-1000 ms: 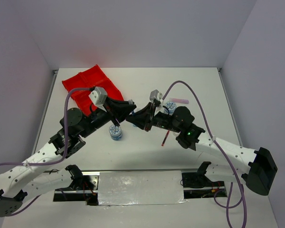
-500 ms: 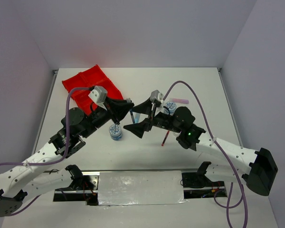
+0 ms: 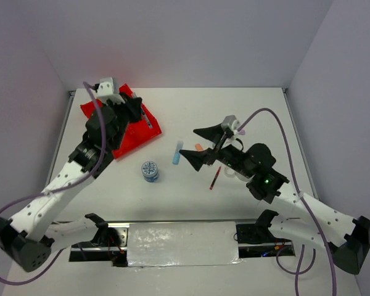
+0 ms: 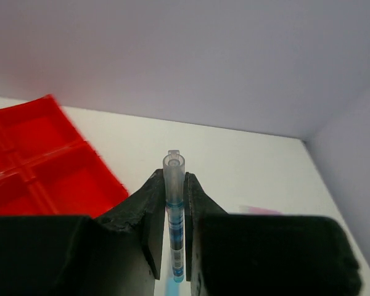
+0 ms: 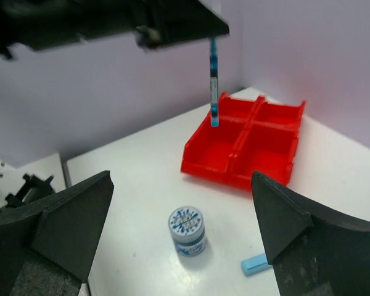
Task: Sort the stationery into containers
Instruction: Place the pen in the storage box.
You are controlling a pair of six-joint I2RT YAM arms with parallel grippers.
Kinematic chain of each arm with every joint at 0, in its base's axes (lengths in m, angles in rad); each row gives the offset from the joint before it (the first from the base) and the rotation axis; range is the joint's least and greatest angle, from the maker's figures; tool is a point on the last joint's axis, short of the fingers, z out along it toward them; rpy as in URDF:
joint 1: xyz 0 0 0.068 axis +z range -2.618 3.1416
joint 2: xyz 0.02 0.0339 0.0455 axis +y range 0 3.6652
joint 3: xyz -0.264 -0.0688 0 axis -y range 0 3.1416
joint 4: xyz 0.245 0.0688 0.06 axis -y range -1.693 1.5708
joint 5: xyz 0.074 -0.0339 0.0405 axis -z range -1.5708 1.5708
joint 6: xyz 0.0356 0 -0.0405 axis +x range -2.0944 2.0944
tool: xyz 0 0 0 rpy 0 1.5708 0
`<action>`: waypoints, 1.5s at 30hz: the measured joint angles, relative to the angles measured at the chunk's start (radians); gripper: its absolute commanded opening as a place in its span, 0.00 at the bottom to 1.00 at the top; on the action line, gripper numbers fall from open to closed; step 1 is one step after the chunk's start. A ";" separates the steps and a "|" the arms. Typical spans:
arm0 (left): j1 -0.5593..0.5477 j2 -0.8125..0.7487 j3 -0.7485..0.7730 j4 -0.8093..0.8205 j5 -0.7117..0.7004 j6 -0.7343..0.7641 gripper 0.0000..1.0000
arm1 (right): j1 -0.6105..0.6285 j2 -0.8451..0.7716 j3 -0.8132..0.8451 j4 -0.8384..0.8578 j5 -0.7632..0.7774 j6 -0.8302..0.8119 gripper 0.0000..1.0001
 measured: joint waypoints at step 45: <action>0.353 0.944 0.236 0.116 0.019 -0.205 0.57 | 0.005 -0.053 -0.006 -0.002 -0.049 0.057 1.00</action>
